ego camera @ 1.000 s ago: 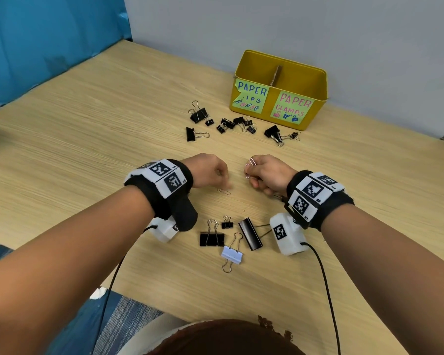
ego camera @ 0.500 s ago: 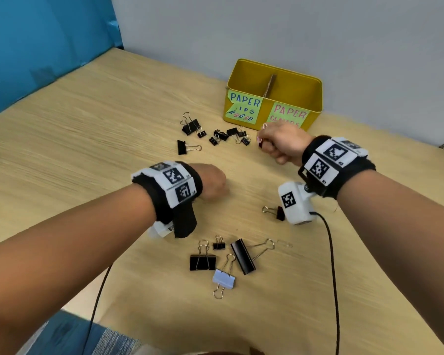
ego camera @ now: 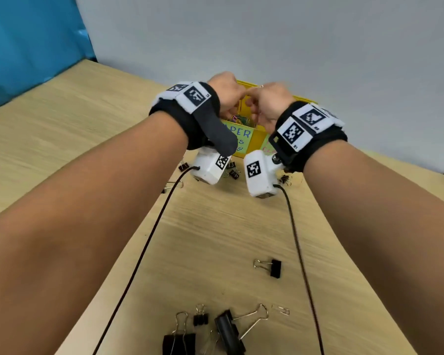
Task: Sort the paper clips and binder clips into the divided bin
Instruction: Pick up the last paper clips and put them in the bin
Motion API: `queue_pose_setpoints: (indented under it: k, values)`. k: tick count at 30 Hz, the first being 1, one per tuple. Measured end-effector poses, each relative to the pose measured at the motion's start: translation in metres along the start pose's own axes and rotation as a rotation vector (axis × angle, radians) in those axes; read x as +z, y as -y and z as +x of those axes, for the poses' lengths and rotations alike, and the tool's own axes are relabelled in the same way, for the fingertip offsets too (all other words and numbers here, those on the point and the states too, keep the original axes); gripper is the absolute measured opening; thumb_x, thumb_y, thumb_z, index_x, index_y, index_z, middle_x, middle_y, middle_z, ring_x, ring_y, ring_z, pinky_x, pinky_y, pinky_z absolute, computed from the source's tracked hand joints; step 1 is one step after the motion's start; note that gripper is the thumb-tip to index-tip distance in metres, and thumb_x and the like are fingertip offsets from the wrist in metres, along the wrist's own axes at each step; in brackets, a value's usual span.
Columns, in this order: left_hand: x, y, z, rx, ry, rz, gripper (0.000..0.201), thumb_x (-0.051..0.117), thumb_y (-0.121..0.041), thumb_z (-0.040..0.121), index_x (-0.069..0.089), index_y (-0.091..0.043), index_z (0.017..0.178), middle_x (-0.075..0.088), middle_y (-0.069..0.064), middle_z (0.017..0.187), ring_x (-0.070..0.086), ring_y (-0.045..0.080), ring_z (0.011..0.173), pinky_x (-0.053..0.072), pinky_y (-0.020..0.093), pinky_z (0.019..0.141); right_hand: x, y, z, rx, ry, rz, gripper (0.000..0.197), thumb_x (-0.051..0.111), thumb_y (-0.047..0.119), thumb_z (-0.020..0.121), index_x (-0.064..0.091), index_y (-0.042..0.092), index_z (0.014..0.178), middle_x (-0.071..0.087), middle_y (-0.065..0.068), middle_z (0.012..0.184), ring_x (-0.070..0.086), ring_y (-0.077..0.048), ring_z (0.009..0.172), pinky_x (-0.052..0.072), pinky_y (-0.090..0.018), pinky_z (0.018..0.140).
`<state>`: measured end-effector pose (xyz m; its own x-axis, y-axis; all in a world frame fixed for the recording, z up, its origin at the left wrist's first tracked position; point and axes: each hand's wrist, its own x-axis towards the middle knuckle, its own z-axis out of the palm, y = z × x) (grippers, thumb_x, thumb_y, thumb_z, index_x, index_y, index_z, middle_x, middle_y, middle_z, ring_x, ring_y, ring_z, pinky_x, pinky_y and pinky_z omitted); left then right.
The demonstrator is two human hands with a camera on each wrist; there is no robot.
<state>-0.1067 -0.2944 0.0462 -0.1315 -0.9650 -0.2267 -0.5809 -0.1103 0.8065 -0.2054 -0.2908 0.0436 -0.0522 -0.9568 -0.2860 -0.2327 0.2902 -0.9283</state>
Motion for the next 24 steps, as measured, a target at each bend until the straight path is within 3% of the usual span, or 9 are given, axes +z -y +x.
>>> queue_pose_setpoints:
  k: [2, 4, 6, 9, 12, 15, 16, 19, 24]
  values:
    - [0.002, 0.001, 0.008, 0.007, -0.008, 0.039, 0.021, 0.039, -0.018, 0.095, 0.058, -0.009, 0.094, 0.051, 0.012, 0.089, 0.048, 0.021, 0.082, 0.041, 0.028, 0.070, 0.004, 0.003, 0.007, 0.028, -0.007, 0.098, 0.027, 0.046, 0.015, 0.095, 0.045, 0.013, 0.068, 0.043, -0.003, 0.063, 0.043, -0.014, 0.050, 0.037, -0.021, 0.044]
    - [0.001, 0.005, 0.009, 0.012, -0.022, -0.050, 0.029, 0.041, -0.023, 0.096, 0.061, -0.007, 0.109, 0.049, 0.010, 0.096, 0.045, 0.017, 0.089, 0.039, 0.026, 0.063, 0.005, 0.006, 0.011, 0.059, 0.012, 0.171, 0.025, 0.047, 0.021, 0.096, 0.045, 0.014, 0.072, 0.047, -0.001, 0.069, 0.048, -0.014, 0.059, 0.043, -0.020, 0.050]
    - [-0.001, 0.007, 0.007, 0.014, -0.042, -0.099, 0.041, 0.042, -0.025, 0.096, 0.057, 0.002, 0.123, 0.057, 0.014, 0.107, 0.053, 0.023, 0.096, 0.041, 0.024, 0.066, 0.004, 0.008, 0.012, 0.085, 0.025, 0.172, 0.016, 0.049, 0.028, 0.095, 0.053, 0.014, 0.088, 0.054, -0.003, 0.091, 0.054, -0.017, 0.085, 0.047, -0.026, 0.075]
    - [-0.003, 0.006, -0.011, 0.055, 0.023, -0.069, 0.053, 0.040, -0.030, 0.094, 0.042, -0.003, 0.140, 0.046, 0.014, 0.145, 0.044, 0.024, 0.134, 0.036, 0.028, 0.105, 0.004, 0.004, 0.001, 0.055, 0.044, 0.110, 0.049, 0.047, 0.036, 0.095, 0.041, 0.011, 0.137, 0.040, -0.010, 0.146, 0.034, -0.024, 0.137, 0.029, -0.039, 0.113]
    - [-0.005, 0.006, -0.038, 0.118, 0.020, 0.064, 0.057, 0.041, -0.025, 0.095, 0.028, -0.007, 0.147, 0.035, 0.009, 0.152, 0.036, 0.020, 0.139, 0.029, 0.028, 0.114, -0.001, 0.004, -0.025, -0.051, 0.057, 0.018, 0.051, 0.046, 0.041, 0.093, 0.043, 0.015, 0.137, 0.045, -0.004, 0.143, 0.037, -0.022, 0.136, 0.030, -0.039, 0.112]
    - [-0.004, 0.013, -0.085, 0.213, -0.020, 0.217, 0.046, 0.048, -0.022, 0.094, 0.042, -0.009, 0.137, 0.053, 0.011, 0.135, 0.054, 0.021, 0.114, 0.043, 0.027, 0.089, -0.012, -0.009, -0.062, -0.204, 0.045, -0.222, 0.009, 0.053, 0.031, 0.090, 0.059, 0.026, 0.093, 0.058, 0.011, 0.090, 0.054, -0.009, 0.094, 0.041, -0.021, 0.085]
    - [-0.001, 0.018, -0.102, 0.213, 0.033, 0.237, 0.041, 0.053, -0.023, 0.092, 0.048, -0.010, 0.131, 0.058, 0.011, 0.123, 0.055, 0.020, 0.100, 0.044, 0.028, 0.076, -0.017, -0.018, -0.075, -0.242, 0.055, -0.350, 0.007, 0.055, 0.025, 0.090, 0.061, 0.024, 0.087, 0.057, 0.010, 0.085, 0.054, -0.005, 0.083, 0.042, -0.018, 0.076]
    - [0.012, 0.044, -0.160, 0.106, 0.370, 0.327, 0.044, 0.065, -0.028, 0.085, 0.051, -0.015, 0.124, 0.058, 0.004, 0.106, 0.054, 0.016, 0.082, 0.046, 0.025, 0.064, -0.031, -0.052, -0.120, -0.257, 0.177, -0.825, 0.023, 0.063, 0.022, 0.085, 0.065, 0.017, 0.108, 0.061, 0.000, 0.102, 0.057, -0.012, 0.093, 0.043, -0.026, 0.083]
    - [0.036, 0.075, -0.236, -0.029, 0.734, 0.557, 0.092, 0.079, -0.043, 0.066, 0.028, -0.036, 0.142, 0.040, -0.003, 0.137, 0.045, 0.011, 0.112, 0.043, 0.029, 0.097, -0.035, -0.096, -0.198, 0.129, 0.750, -1.144, 0.090, 0.072, 0.049, 0.070, 0.025, 0.031, 0.145, 0.031, 0.000, 0.152, 0.036, -0.020, 0.134, 0.031, -0.036, 0.111]
